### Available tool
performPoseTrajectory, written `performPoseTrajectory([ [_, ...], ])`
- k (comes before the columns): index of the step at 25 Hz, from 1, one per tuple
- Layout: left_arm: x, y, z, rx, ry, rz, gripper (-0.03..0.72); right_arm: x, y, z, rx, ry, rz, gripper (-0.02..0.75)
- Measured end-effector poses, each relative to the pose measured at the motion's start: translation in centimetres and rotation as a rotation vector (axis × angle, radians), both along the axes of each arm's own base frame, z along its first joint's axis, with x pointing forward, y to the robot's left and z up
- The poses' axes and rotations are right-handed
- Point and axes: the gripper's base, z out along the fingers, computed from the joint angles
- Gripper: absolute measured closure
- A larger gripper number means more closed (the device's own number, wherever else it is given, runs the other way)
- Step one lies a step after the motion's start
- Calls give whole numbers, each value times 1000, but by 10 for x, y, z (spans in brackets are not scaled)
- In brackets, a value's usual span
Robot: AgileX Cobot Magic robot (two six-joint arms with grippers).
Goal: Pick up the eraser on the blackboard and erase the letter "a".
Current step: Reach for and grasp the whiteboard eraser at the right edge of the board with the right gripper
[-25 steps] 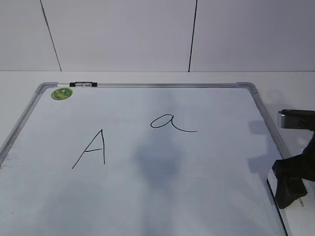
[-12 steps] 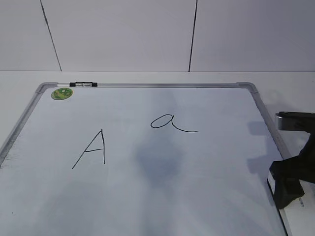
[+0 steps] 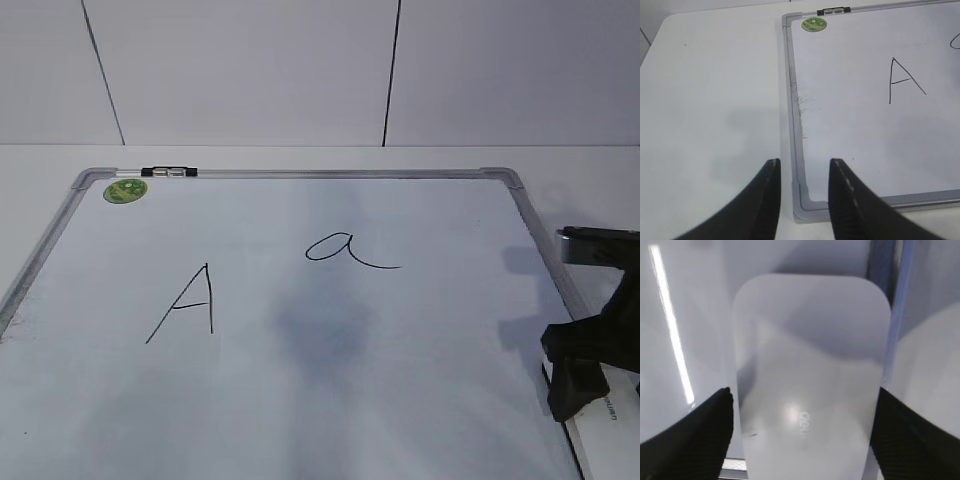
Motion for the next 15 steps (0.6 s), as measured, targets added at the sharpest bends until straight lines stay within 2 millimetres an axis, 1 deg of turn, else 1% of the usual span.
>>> performPoseTrajectory([
  [15,0,0,0,0,0,0,443,0,0,0,-1,-2,3,104],
])
